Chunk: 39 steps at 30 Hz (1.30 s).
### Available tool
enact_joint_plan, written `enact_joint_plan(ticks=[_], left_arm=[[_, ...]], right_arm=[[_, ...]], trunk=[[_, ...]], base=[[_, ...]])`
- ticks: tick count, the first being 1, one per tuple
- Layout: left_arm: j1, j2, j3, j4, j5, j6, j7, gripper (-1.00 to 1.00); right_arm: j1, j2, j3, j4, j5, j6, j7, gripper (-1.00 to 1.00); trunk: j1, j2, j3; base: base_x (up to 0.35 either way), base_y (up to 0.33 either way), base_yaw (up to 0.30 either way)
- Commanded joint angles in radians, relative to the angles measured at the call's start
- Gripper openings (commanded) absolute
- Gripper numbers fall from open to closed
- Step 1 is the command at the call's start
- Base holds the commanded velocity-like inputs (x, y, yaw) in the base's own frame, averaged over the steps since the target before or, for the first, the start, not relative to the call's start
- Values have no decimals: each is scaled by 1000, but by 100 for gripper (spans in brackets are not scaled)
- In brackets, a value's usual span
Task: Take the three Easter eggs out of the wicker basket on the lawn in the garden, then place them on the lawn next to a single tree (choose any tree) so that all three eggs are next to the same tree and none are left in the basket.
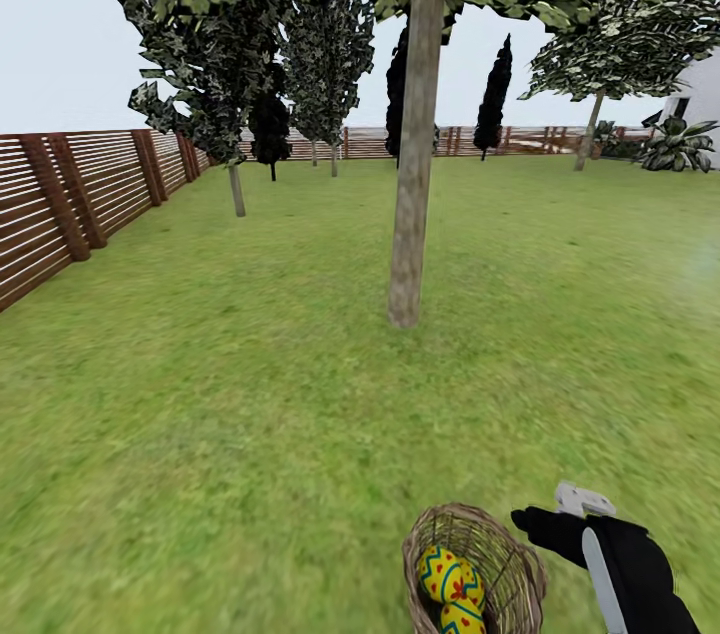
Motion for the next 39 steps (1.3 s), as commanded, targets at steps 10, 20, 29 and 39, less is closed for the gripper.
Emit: enact_joint_plan(ticks=[10,20,29,39], left_arm=[[0,0,4,-1,-2,-1,-4,100],[0,0,4,-6,-1,-1,-4,100],[0,0,4,-6,-1,-2,-4,100],[0,0,9,-16,1,2,-7,100]], right_arm=[[-33,-9,-12,109,-1,6,1,100],[-63,-8,-14,185,-7,6,-108,100],[-72,-8,-13,196,-9,5,-135,100],[-106,-7,-12,254,-9,3,-140,100]], trunk=[[1,-2,-2],[1,-2,-2],[1,-2,-2],[1,-2,-2]], base=[[83,-52,0],[4,-61,0],[0,-25,0],[0,-1,0]])
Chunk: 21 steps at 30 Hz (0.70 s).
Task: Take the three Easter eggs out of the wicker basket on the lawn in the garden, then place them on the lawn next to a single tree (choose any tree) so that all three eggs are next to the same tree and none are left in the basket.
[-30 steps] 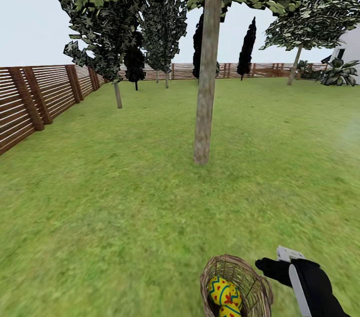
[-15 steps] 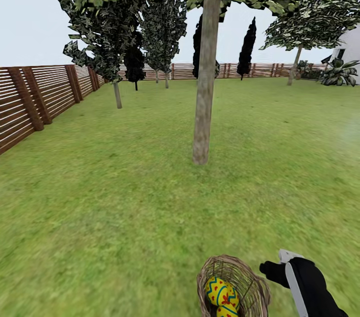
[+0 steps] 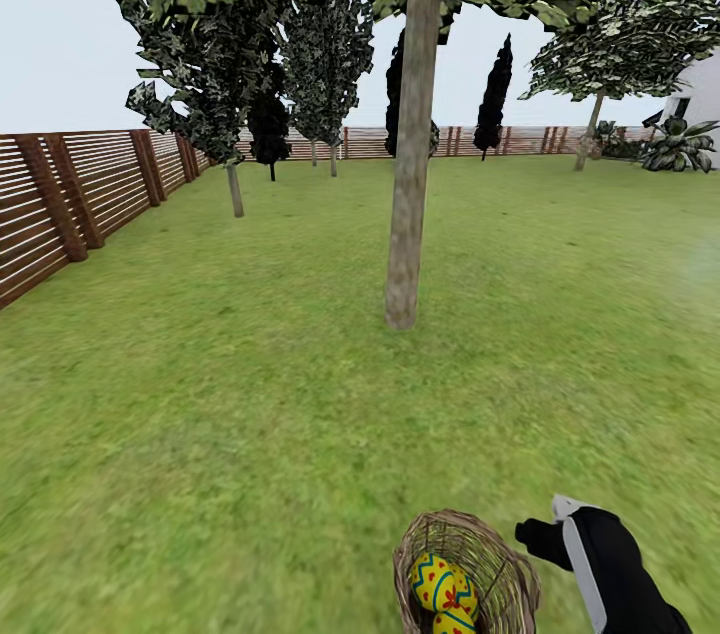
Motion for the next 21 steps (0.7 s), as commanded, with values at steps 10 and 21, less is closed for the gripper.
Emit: enact_joint_plan(ticks=[10,21], left_arm=[[1,0,6,-124,-1,9,-4,100],[2,0,7,-204,6,12,-4,100]], right_arm=[[-24,-2,-1,40,-4,1,-9,100],[-40,-1,-1,55,-3,0,-10,100]], trunk=[[1,-2,-2],[27,-51,-24]], base=[[0,0,0],[0,0,0]])
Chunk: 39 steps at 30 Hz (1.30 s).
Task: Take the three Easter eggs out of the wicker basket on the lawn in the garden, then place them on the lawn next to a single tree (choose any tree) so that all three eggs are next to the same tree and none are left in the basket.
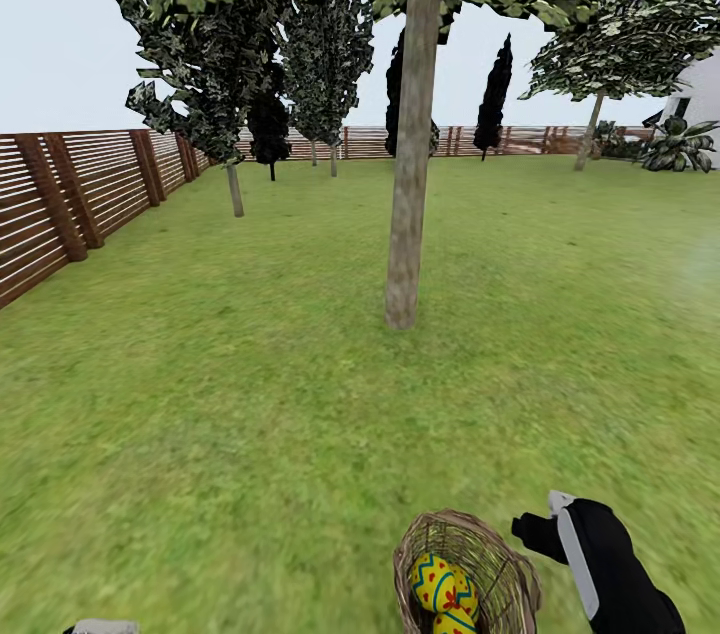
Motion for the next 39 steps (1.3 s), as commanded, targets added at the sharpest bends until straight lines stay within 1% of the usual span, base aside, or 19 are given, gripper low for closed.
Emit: enact_joint_plan(ticks=[1,29,37,39], left_arm=[[0,0,2,-2,0,-1,-5,100],[0,1,2,-6,1,-2,-5,100],[1,1,1,-6,0,-3,-5,100],[1,1,1,-6,0,-3,-5,100]], right_arm=[[-1,0,0,0,-6,4,-7,100],[-4,-2,-2,37,-5,-3,-7,100],[-37,-5,-5,91,-4,-5,-8,100],[-42,-11,-5,98,-3,-5,-8,100]], trunk=[[5,-9,-5],[112,-205,-93],[143,-261,-118],[150,-275,-124]], base=[[0,0,0],[0,0,0],[0,0,0],[0,0,0]])
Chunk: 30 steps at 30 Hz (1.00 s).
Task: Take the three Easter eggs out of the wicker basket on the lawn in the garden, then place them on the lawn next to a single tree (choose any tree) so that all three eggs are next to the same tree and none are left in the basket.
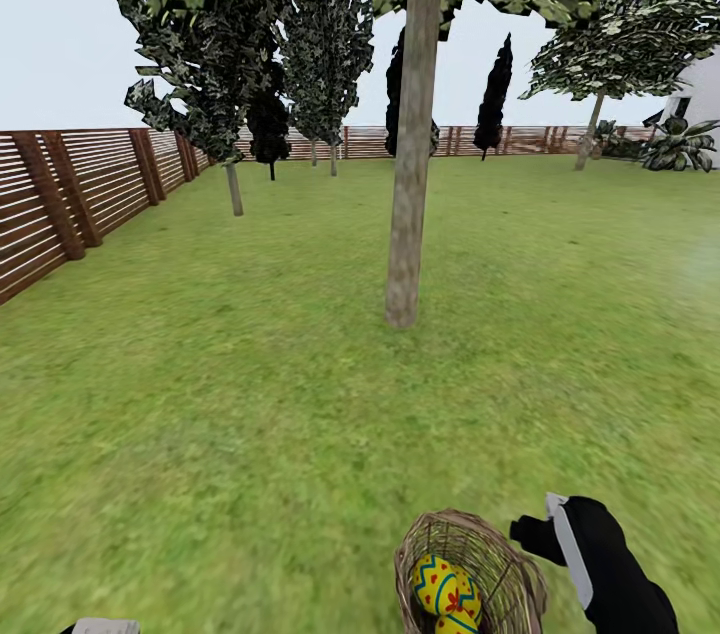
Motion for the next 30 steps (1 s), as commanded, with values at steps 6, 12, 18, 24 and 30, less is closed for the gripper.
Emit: enact_joint_plan(ticks=[6,12,18,24,30], left_arm=[[0,-1,2,-1,-2,0,-5,100],[0,-1,2,-1,-3,0,-5,100],[0,-1,2,-1,-2,-1,-5,100],[0,-1,2,-4,-2,-1,-5,100],[0,-1,2,-7,-2,0,-5,100]], right_arm=[[-7,-12,-1,6,-6,3,-6,100],[-40,-18,-29,9,-6,3,-6,100],[-72,-28,-51,31,-5,4,-6,100],[-94,-36,-56,56,-7,4,-6,100],[-96,-39,-55,58,-5,3,-5,100]], trunk=[[23,-43,-20],[46,-85,-39],[69,-127,-58],[73,-134,-61],[73,-134,-61]], base=[[0,0,0],[0,0,0],[0,0,0],[0,0,0],[0,0,0]])
